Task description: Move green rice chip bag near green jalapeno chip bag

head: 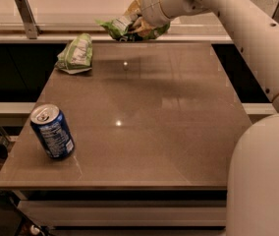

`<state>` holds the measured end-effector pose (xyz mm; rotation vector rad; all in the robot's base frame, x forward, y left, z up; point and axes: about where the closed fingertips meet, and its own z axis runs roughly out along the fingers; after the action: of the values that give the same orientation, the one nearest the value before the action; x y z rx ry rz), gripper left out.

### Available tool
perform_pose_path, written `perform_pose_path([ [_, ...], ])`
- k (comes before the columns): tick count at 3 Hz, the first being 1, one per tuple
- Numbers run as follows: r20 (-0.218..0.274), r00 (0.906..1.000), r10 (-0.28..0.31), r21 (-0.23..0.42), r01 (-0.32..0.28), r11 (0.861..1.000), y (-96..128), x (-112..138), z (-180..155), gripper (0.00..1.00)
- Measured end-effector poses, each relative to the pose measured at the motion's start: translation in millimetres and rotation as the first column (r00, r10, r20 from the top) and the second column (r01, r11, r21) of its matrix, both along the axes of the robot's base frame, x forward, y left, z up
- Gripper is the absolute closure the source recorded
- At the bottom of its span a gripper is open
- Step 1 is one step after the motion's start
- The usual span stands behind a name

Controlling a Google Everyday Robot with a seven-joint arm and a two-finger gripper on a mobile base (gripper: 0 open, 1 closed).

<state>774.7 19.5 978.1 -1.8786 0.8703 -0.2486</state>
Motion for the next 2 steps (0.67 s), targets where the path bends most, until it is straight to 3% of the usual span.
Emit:
perform_pose_path([
  [2, -0.006, 0.9999, 0.008, 0.000, -0.008, 1.000, 6.0, 0.3, -4.3, 0.13],
])
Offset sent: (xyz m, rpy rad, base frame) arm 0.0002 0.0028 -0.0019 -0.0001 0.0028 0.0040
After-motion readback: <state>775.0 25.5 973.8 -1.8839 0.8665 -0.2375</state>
